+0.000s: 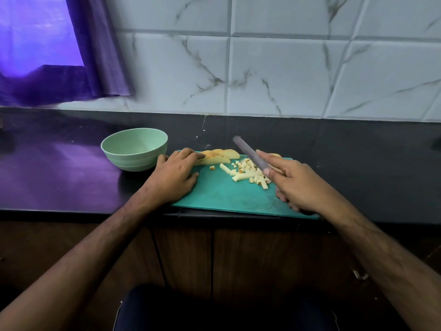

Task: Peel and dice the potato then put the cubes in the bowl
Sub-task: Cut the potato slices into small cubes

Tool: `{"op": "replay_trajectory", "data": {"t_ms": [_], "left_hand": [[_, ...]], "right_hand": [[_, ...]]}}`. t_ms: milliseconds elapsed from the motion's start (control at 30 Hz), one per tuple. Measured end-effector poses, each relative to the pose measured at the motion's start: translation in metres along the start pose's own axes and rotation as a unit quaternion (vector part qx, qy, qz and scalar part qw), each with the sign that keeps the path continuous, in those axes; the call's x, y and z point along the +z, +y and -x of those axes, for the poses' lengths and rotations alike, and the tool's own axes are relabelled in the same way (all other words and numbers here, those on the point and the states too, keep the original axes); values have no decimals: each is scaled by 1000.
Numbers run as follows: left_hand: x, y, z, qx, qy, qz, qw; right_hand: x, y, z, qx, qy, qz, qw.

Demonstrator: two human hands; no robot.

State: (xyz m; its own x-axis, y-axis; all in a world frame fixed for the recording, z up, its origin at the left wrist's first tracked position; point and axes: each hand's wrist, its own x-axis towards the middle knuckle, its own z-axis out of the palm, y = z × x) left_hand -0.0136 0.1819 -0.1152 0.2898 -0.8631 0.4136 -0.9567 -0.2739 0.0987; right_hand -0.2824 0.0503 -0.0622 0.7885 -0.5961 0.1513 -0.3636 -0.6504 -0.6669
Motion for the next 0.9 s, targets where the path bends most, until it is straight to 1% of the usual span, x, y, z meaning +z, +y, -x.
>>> {"op": "replay_trajectory", "data": {"t_ms": [67, 100, 200, 300, 400, 567, 733, 900], "left_hand": [[-2, 3, -8, 10, 19, -17, 1000], [-3, 6, -12, 13, 29, -19, 999], [-2, 13, -27, 26, 37, -36, 998], [-1, 18, -37, 49, 41, -64, 996], [1, 21, -40, 55, 55, -76, 994], [2, 25, -43, 56, 87, -81, 991], [-2, 26, -45, 46, 89, -68, 993], [-26, 25, -34, 63, 146, -39, 987]], "right_hand": [[6, 1, -5, -17, 19, -136, 990], [10, 1, -9, -25, 31, -180, 983], [21, -1, -23, -37, 63, -271, 960], [30, 0, -32, -28, 81, -337, 937], [34, 5, -36, -21, 79, -357, 930], [36, 7, -35, -26, 63, -354, 933], [35, 8, -35, -32, 77, -371, 925], [35, 8, -35, -40, 72, -379, 922]]}}
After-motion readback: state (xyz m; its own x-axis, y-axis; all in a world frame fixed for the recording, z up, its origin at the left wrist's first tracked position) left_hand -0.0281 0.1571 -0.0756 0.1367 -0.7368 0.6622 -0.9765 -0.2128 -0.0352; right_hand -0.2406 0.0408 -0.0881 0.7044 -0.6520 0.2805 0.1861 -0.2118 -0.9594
